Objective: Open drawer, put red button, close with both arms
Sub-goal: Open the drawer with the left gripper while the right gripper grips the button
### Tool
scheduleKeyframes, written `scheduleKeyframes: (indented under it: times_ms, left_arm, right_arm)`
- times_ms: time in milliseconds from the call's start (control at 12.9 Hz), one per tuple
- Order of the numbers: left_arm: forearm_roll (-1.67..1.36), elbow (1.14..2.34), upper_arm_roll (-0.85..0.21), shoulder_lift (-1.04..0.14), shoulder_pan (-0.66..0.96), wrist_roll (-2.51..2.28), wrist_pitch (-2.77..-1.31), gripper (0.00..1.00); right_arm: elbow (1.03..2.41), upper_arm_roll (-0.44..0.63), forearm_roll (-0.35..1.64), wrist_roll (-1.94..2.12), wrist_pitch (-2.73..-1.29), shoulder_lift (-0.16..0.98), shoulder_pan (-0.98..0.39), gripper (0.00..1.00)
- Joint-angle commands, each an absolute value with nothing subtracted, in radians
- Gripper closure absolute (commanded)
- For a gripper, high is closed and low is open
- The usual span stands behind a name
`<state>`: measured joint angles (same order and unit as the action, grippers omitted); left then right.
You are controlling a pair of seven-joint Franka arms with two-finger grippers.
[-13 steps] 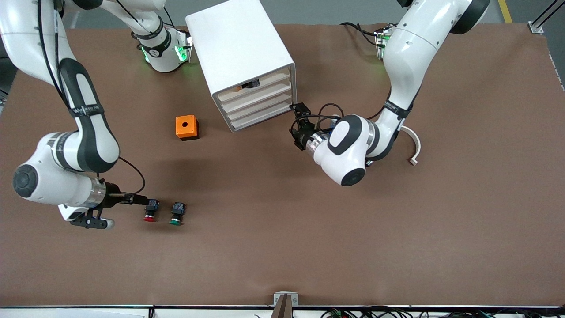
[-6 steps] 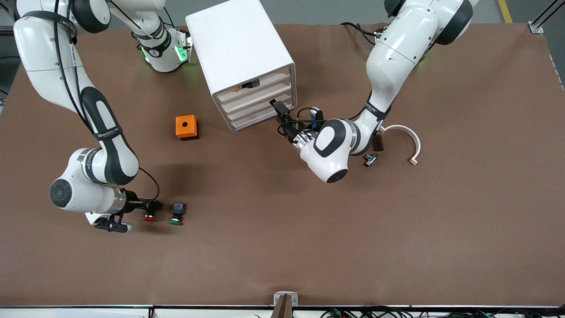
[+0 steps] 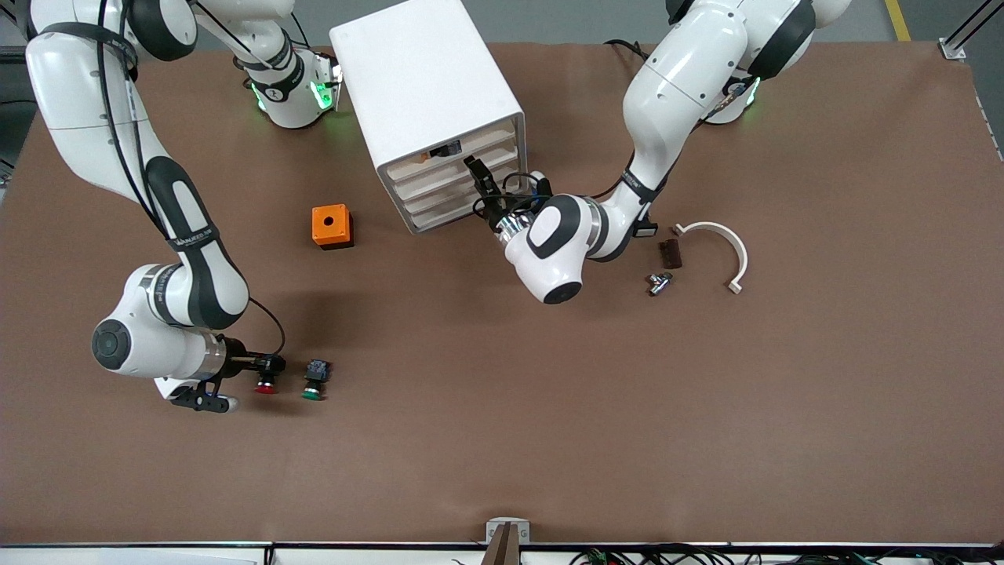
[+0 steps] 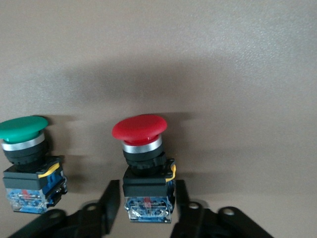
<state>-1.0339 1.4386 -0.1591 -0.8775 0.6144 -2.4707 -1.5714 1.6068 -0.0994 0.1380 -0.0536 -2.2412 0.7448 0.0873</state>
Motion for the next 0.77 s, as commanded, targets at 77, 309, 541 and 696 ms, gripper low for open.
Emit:
scheduleKeyframes:
  times_ms: [77,309,541,696]
  left_arm:
    - [-1.051,1.414,-0.155,-0.89,0.612,-2.373,-1.562,0.75]
    - [-1.078,1.414,-0.155,-0.891,0.603,-2.339,-1.562,1.0]
    - [-1.074,1.404,-0.152,-0.882,0.563,-2.339,-1.543,1.0]
    - [-1.071,1.365,-0.149,-0.884,0.511,-2.329,-1.525,1.0]
  right_arm:
    - [1.571,-0.109,0.144,-0.051,-2.227,0.736,0.1,1.0]
    - [1.551,-0.11,0.143,-0.044,-2.181,0.721,0.1,1.0]
    - [1.552,-0.11,0.143,-0.008,-2.119,0.654,0.091,1.0]
    - [1.554,-0.112,0.147,-0.009,-2.073,0.62,0.089,1.0]
